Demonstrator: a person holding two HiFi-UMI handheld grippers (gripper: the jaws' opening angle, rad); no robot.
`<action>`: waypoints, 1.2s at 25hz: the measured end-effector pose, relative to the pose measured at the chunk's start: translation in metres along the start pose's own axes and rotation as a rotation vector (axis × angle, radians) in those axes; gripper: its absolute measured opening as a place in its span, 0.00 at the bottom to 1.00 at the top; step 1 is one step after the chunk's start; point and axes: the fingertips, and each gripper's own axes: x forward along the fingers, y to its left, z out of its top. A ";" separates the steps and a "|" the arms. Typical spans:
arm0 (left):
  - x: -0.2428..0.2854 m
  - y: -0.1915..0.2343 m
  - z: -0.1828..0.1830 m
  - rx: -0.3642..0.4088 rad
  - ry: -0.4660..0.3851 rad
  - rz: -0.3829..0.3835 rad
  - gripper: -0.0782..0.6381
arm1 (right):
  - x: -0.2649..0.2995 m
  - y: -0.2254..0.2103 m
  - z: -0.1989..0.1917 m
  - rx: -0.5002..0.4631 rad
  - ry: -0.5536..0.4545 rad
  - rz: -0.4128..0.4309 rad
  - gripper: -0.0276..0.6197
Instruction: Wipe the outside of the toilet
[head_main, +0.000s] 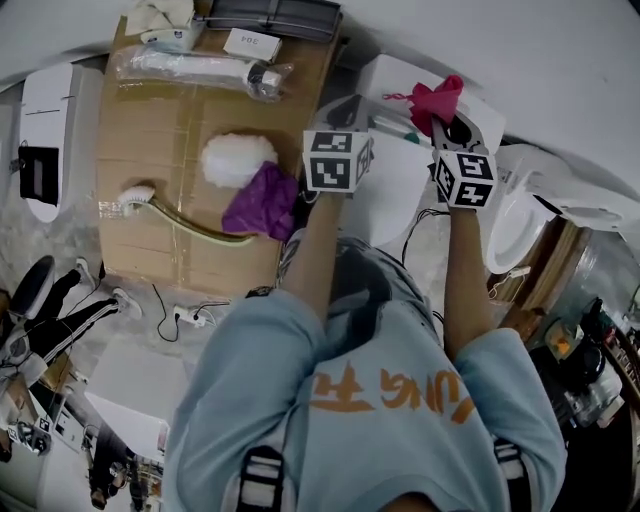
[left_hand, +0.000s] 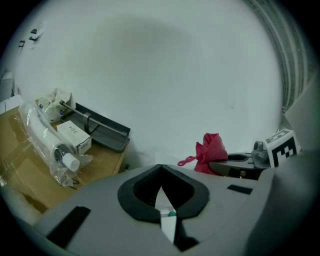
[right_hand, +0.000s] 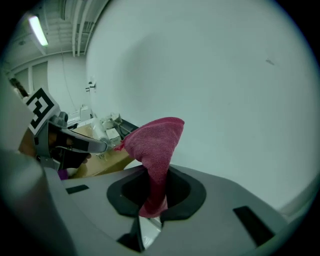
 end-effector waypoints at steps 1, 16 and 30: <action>-0.002 0.004 -0.001 -0.006 0.002 0.002 0.14 | 0.005 0.010 0.004 -0.013 0.000 0.019 0.15; 0.015 0.053 -0.017 -0.006 0.071 0.028 0.14 | 0.072 0.078 -0.002 -0.143 0.076 0.129 0.14; 0.019 0.000 -0.039 0.151 0.132 0.013 0.14 | 0.066 0.056 -0.017 -0.123 -0.016 0.185 0.14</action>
